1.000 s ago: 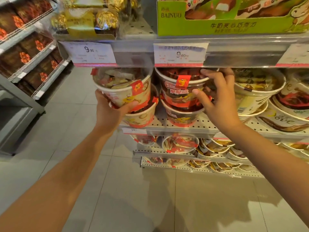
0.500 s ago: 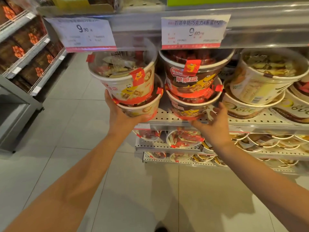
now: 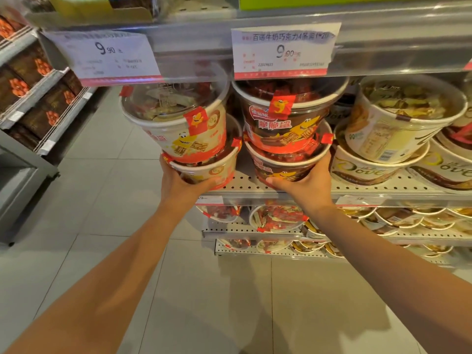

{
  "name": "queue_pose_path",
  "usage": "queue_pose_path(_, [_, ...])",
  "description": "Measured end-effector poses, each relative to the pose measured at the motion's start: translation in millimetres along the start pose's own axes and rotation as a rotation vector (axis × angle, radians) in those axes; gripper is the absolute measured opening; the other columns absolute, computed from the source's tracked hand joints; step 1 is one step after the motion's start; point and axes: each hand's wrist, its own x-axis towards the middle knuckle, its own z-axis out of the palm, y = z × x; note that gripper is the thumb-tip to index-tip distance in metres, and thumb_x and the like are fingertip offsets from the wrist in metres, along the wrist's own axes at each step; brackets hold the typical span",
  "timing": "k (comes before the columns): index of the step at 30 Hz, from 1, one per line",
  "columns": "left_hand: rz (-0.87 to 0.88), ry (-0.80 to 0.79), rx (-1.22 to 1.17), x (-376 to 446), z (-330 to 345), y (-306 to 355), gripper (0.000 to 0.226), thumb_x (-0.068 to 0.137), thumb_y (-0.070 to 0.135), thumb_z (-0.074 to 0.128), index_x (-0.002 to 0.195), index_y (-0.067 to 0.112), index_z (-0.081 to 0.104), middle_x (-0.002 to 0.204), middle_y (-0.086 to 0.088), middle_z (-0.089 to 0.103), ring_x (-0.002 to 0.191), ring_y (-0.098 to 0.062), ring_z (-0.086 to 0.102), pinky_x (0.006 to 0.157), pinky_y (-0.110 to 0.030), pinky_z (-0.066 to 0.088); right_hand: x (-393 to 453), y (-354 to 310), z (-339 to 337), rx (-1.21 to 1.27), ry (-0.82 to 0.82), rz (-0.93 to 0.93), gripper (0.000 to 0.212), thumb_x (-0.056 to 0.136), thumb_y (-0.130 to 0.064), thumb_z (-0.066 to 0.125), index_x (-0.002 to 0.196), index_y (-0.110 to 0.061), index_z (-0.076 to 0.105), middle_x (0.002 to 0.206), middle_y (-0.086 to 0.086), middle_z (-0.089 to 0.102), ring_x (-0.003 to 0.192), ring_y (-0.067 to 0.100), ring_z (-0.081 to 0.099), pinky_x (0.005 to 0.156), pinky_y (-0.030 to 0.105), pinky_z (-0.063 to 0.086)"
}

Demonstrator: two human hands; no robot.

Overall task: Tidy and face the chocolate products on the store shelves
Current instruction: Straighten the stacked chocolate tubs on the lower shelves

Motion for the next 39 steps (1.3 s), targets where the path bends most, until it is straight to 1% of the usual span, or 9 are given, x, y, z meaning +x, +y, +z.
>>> queue_pose_path(8, [-0.035,0.123,-0.061,-10.6,22.2,10.9,0.111,0.053,0.025,0.090,0.139,0.022,0.021,0.132,0.005,0.047,0.122,-0.013,0.047,0.102,-0.042,0.044,-0.8,-0.3,3.0,0.015,0.046,0.038,0.122,0.049,-0.026,0.092,0.145,-0.018,0.018,0.142,-0.002,0.039,0.128,0.007,0.038,0.111,0.036,0.036])
queue_pose_path(14, [0.053,0.113,-0.082,-16.6,-9.2,44.0,0.133,0.051,0.042,0.087,0.147,0.020,-0.002,0.155,0.000,0.012,0.140,-0.010,0.020,0.106,-0.023,0.026,-53.9,-21.7,-20.2,-0.180,0.123,-0.106,0.104,0.066,-0.055,0.074,0.144,-0.009,0.021,0.143,0.006,0.030,0.134,0.016,0.032,0.110,0.037,0.034])
queue_pose_path(17, [0.182,0.022,-0.209,0.2,-26.3,68.8,0.116,0.056,0.022,0.088,0.143,0.010,0.014,0.141,-0.001,0.040,0.120,0.001,0.048,0.090,-0.010,0.043,-43.2,-46.5,-23.7,-0.161,0.155,-0.205,0.103,0.069,-0.052,0.072,0.144,-0.008,0.017,0.144,0.004,0.025,0.137,0.014,0.025,0.113,0.029,0.027])
queue_pose_path(21, [0.229,-0.184,-0.179,20.5,-39.3,80.0,0.094,0.057,0.020,0.088,0.136,0.006,0.038,0.127,-0.009,0.059,0.115,-0.022,0.059,0.088,-0.044,0.053,8.8,-71.3,-15.7,-0.111,0.149,-0.207,0.130,0.056,-0.052,0.083,0.148,-0.005,0.003,0.152,0.008,0.018,0.143,0.017,0.018,0.117,0.037,0.022])
queue_pose_path(24, [0.192,-0.147,-0.174,18.9,-37.0,77.0,0.093,0.055,0.022,0.089,0.134,0.009,0.042,0.125,-0.005,0.061,0.112,-0.019,0.061,0.086,-0.043,0.054,25.8,-70.4,-9.5,-0.115,0.081,-0.163,0.145,0.045,-0.055,0.085,0.148,-0.009,-0.007,0.150,0.004,0.026,0.139,0.015,0.028,0.114,0.038,0.029])
queue_pose_path(29, [0.147,-0.054,-0.205,15.1,-26.9,73.3,0.099,0.052,0.029,0.091,0.135,0.013,0.040,0.126,-0.004,0.060,0.112,-0.019,0.061,0.087,-0.045,0.054,32.3,-63.8,-5.8,-0.118,0.096,-0.099,0.138,0.048,-0.044,0.089,0.148,-0.014,-0.003,0.136,-0.003,0.045,0.125,0.009,0.044,0.104,0.025,0.037])
queue_pose_path(32, [0.124,-0.029,-0.195,12.8,-22.3,73.5,0.098,0.051,0.029,0.090,0.135,0.016,0.040,0.124,0.000,0.061,0.110,-0.017,0.062,0.086,-0.043,0.055,30.6,-61.7,-5.1,-0.074,0.136,-0.110,0.128,0.044,-0.046,0.089,0.143,-0.016,0.014,0.130,-0.008,0.044,0.120,0.002,0.043,0.105,0.023,0.038])
queue_pose_path(35, [0.120,-0.050,-0.186,11.8,-17.5,74.8,0.099,0.051,0.032,0.089,0.135,0.017,0.038,0.124,0.001,0.061,0.110,-0.016,0.062,0.085,-0.042,0.055,24.9,-56.1,-7.5,-0.079,0.216,-0.137,0.116,0.043,-0.046,0.088,0.137,-0.013,0.027,0.130,0.001,0.043,0.123,0.011,0.042,0.108,0.030,0.037])
queue_pose_path(39, [0.140,-0.047,-0.208,7.9,-9.8,74.4,0.101,0.053,0.035,0.088,0.135,0.015,0.034,0.126,-0.002,0.059,0.112,-0.018,0.060,0.088,-0.043,0.054,16.0,-51.8,-8.5,-0.132,0.258,-0.137,0.120,0.049,-0.043,0.088,0.143,-0.008,0.022,0.135,0.008,0.034,0.131,0.017,0.031,0.113,0.032,0.027])
